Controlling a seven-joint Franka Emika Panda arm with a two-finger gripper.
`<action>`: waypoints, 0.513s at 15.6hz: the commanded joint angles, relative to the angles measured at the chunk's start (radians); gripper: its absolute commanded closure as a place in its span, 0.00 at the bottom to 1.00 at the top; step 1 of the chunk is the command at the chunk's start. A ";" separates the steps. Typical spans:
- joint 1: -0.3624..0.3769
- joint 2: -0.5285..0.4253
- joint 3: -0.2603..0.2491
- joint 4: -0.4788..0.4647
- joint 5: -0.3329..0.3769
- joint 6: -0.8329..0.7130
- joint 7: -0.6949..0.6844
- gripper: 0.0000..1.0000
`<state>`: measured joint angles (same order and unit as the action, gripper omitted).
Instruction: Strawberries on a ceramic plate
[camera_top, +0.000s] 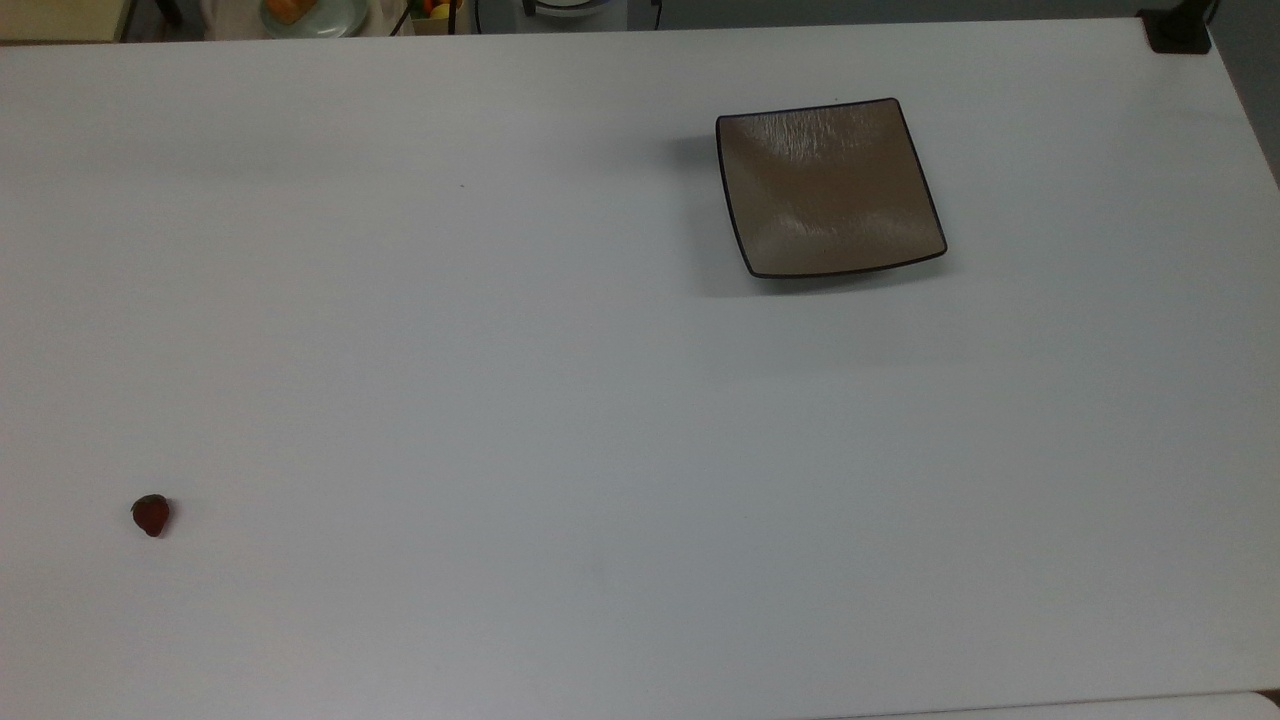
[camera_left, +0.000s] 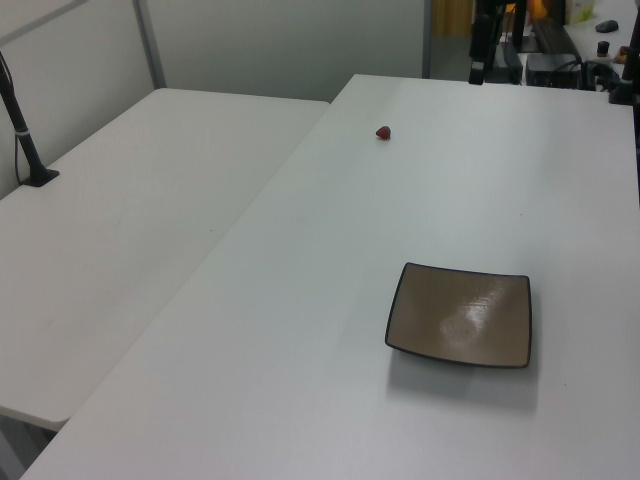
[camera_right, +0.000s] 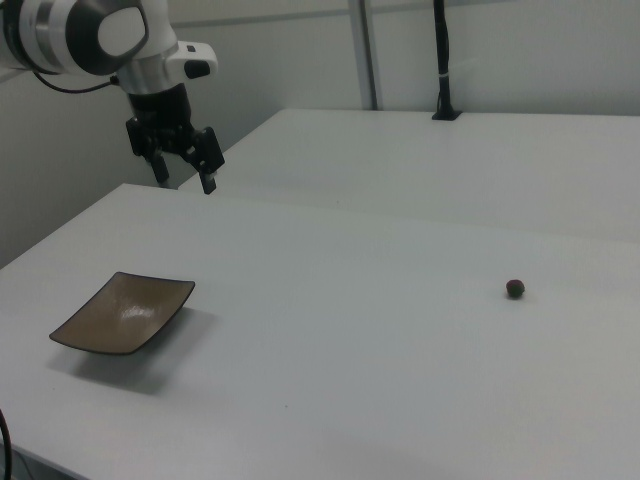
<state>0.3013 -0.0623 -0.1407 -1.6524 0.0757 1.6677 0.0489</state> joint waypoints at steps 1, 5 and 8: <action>0.019 -0.004 -0.002 -0.029 0.015 0.029 0.002 0.00; 0.019 -0.005 -0.002 -0.029 0.015 0.023 0.002 0.00; 0.018 -0.002 -0.002 -0.029 0.016 0.026 0.002 0.00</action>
<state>0.3085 -0.0587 -0.1362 -1.6648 0.0757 1.6690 0.0487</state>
